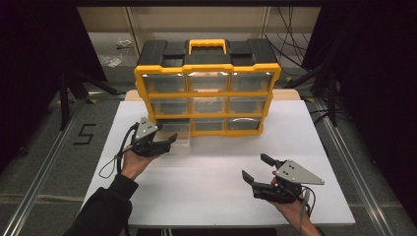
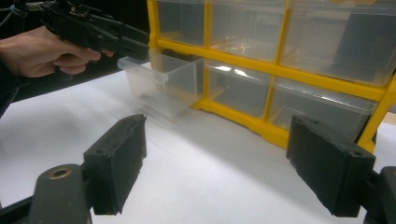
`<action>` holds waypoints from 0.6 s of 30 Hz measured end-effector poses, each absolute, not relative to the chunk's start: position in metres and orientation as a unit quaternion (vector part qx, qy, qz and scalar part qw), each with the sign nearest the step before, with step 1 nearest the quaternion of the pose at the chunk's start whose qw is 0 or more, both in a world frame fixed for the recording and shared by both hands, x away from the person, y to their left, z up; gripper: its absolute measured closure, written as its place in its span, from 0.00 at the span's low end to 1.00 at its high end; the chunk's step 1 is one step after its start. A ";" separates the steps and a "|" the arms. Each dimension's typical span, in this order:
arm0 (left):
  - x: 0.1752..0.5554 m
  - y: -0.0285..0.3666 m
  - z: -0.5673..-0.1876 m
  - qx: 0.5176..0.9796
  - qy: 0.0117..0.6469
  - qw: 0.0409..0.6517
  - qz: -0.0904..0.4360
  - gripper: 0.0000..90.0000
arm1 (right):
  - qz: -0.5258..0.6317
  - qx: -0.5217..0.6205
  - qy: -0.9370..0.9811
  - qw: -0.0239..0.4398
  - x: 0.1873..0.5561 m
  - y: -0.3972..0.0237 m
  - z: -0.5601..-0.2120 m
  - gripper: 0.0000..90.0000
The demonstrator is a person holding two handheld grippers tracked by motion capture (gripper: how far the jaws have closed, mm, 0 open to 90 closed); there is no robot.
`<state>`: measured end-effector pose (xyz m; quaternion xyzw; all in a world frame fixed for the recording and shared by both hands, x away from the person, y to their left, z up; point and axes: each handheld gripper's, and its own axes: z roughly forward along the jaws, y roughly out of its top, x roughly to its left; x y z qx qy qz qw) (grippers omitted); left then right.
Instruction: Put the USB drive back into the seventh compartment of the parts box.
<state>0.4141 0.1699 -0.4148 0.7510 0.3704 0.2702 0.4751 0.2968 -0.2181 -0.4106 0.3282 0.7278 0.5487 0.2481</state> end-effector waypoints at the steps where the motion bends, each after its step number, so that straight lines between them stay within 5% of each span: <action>1: 0.414 0.170 -0.415 0.750 0.372 0.477 0.268 0.35 | 0.549 0.328 0.728 0.248 0.297 -0.218 -0.411 0.23; 10: 0.403 0.173 -0.413 0.727 0.371 0.527 0.239 0.30 | 0.548 0.329 0.728 0.248 0.297 -0.218 -0.410 0.23; 18: 0.398 0.176 -0.413 0.713 0.379 0.568 0.159 0.24 | 0.550 0.329 0.727 0.247 0.297 -0.218 -0.411 0.23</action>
